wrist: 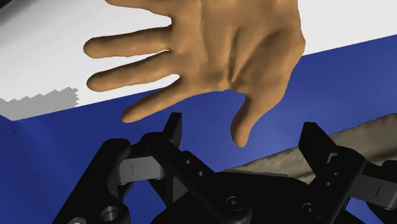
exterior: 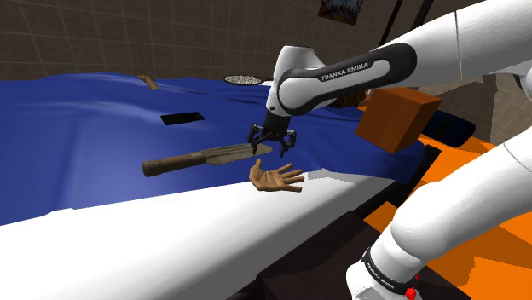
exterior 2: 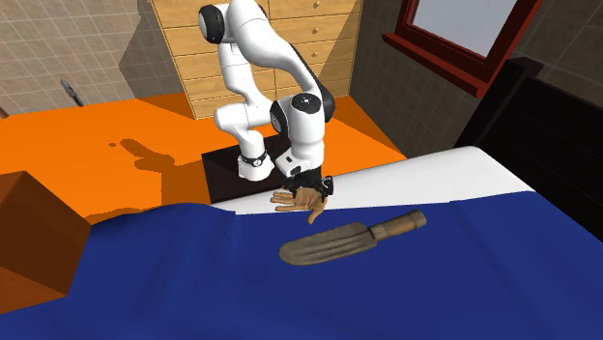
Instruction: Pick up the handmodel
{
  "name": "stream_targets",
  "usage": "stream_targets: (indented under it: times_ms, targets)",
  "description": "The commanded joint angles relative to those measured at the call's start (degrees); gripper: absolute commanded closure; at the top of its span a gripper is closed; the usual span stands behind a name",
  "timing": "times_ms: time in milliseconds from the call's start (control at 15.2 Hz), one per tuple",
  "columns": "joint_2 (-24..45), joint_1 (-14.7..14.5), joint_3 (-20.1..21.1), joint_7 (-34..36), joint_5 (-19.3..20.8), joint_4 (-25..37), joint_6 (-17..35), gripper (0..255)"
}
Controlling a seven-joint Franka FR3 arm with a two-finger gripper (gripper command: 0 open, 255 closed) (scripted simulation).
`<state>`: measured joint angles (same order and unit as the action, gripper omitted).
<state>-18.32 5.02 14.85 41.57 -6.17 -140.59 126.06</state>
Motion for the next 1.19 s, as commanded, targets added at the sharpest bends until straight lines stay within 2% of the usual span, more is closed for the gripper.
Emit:
stream_targets:
  times_ms: [0,132,594,726,792,1122]
  targets:
    - [4.23,0.82,1.65,4.77,1.32,1.01,4.02,0]
    - [6.94,1.35,2.41,7.59,2.53,1.94,6.13,0]
    - [10.78,1.55,2.89,8.59,3.75,-0.71,12.50,0]
    - [10.78,1.55,2.88,8.59,3.75,-0.72,12.50,0]
    - [10.74,1.54,2.89,8.59,3.73,-0.77,12.52,255]
    - [10.76,1.55,2.87,8.57,3.74,-0.73,12.49,255]
